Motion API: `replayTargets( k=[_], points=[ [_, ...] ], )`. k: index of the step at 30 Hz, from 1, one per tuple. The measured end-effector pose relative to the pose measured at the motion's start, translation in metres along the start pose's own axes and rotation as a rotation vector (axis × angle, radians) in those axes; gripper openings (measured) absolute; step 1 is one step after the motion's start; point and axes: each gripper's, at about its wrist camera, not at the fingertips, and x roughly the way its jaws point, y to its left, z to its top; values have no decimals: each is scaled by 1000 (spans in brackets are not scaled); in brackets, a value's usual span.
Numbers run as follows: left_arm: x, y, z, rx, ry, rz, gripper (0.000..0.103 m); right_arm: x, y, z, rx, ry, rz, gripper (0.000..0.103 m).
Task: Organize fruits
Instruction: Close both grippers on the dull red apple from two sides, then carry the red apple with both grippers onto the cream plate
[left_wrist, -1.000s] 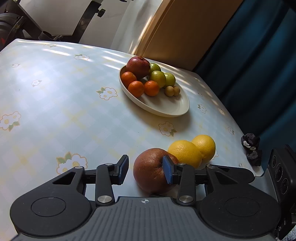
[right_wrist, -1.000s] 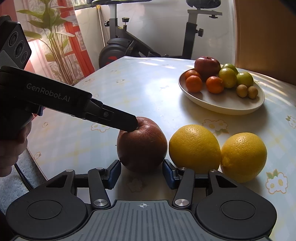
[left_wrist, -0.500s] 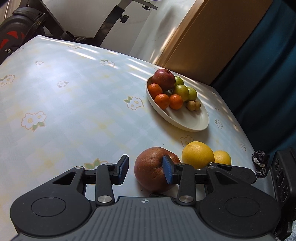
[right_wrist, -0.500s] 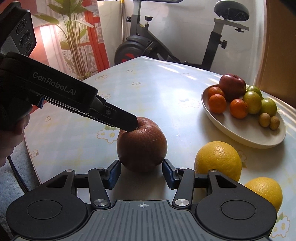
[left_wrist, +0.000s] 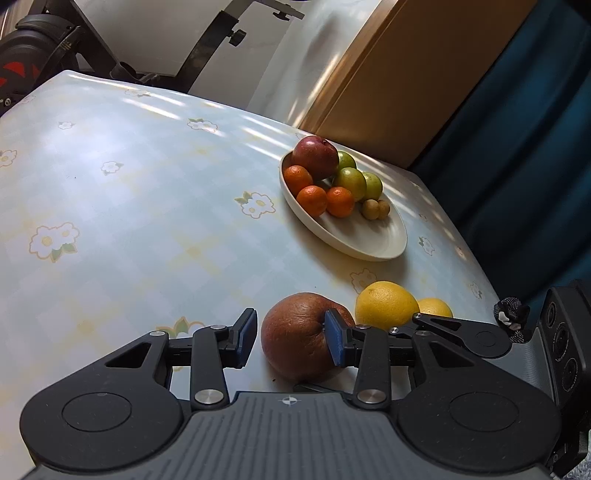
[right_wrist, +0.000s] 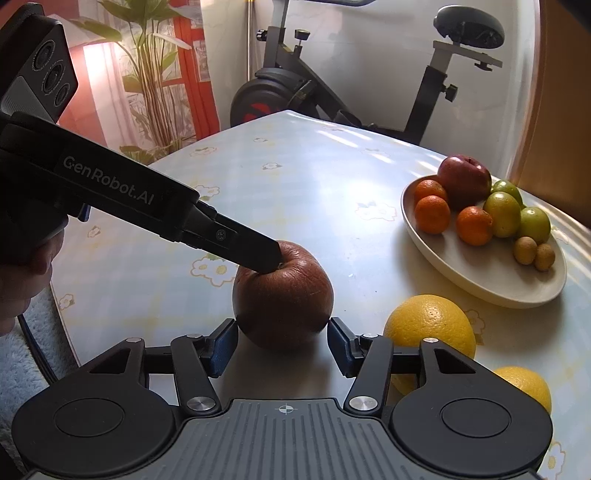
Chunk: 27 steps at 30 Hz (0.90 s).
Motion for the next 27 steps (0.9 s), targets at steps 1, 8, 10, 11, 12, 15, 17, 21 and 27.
replayTargets(
  k=[1, 8, 10, 11, 12, 15, 17, 21, 27],
  points=[
    [0, 1, 0, 0, -1, -2, 42, 0, 0, 0, -3, -1, -3, 50],
    [0, 1, -2, -11, 4, -30, 41, 5, 6, 3, -22, 2, -30, 55],
    [0, 3, -2, -16, 7, -40, 41, 4, 6, 2, -21, -2, -27, 54],
    [1, 4, -2, -26, 10, -54, 39, 4, 5, 2, -18, -3, -25, 54],
    [1, 4, -2, -30, 11, -65, 37, 3, 5, 2, -15, -5, -24, 54],
    [1, -1, -2, -6, 6, -55, 37, 3, 4, 1, -5, -13, -26, 54],
    [-1, -4, -2, 10, -4, -49, 37, 1, 2, 3, 5, -21, -24, 54],
    [-6, -8, 6, 17, -28, -49, 37, -8, -2, 9, 18, -59, -25, 54],
    [-14, -31, 34, 69, -76, -59, 37, -29, -21, 31, 28, -118, -47, 54]
  ],
)
